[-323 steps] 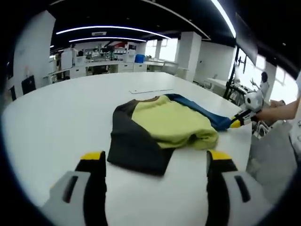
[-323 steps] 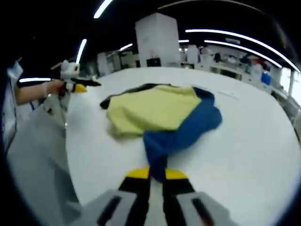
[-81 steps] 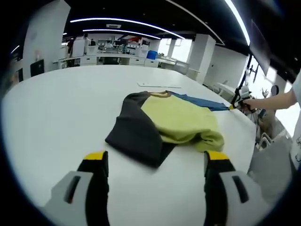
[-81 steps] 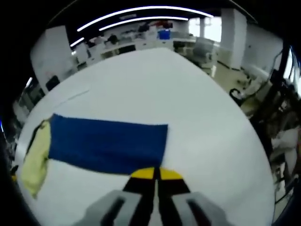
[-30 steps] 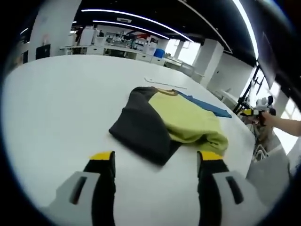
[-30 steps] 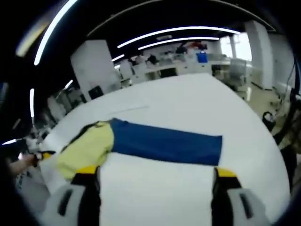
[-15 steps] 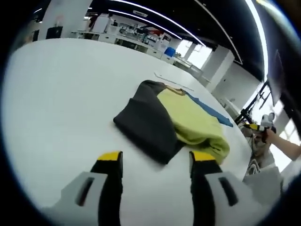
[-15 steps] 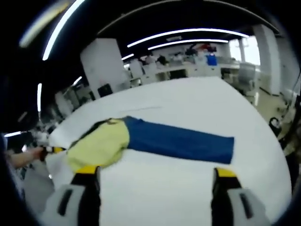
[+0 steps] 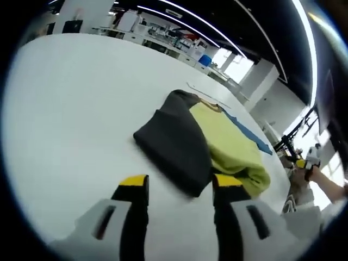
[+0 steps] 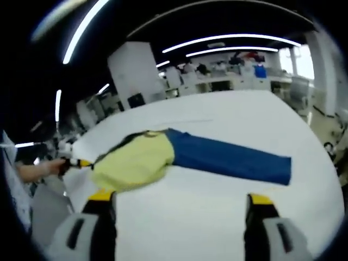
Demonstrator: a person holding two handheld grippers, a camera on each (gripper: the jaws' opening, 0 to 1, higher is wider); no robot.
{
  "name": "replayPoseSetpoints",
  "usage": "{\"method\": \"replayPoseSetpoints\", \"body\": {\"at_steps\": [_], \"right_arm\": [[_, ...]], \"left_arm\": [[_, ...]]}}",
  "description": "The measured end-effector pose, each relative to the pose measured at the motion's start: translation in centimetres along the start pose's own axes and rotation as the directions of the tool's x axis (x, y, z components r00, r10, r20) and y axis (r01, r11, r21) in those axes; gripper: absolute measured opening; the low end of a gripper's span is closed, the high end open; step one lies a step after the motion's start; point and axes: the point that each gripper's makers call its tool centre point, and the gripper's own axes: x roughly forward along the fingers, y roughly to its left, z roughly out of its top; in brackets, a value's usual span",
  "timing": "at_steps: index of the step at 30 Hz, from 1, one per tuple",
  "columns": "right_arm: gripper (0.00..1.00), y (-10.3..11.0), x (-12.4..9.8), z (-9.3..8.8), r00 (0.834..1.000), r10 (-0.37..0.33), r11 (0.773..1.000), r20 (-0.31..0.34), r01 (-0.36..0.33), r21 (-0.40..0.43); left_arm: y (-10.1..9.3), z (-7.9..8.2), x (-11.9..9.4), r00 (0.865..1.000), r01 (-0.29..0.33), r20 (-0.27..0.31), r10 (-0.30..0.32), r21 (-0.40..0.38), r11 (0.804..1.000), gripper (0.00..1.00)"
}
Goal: Fold the garment on the visible template until the final outline fits inside the template.
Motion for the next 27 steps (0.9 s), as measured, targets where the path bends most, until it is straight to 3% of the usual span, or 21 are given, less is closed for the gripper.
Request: {"method": "replayPoseSetpoints", "body": {"at_steps": [4, 21, 27], "right_arm": [[0.99, 0.6, 0.0, -0.4, 1.0, 0.013, 1.0, -0.008, -0.013, -0.005], [0.99, 1.0, 0.0, -1.0, 1.0, 0.01, 1.0, -0.013, -0.01, -0.003], [0.99, 1.0, 0.0, -1.2, 1.0, 0.009, 1.0, -0.006, -0.009, 0.012]], "left_arm": [[0.6, 0.1, 0.3, 1.0, -0.015, 0.005, 0.015, -0.043, 0.999, 0.32], [2.1, 0.1, 1.5, 0.996, -0.079, 0.023, 0.081, -0.086, 0.993, 0.01], [1.9, 0.8, 1.1, 0.997, -0.061, 0.042, 0.066, -0.097, 0.993, 0.0]]}}
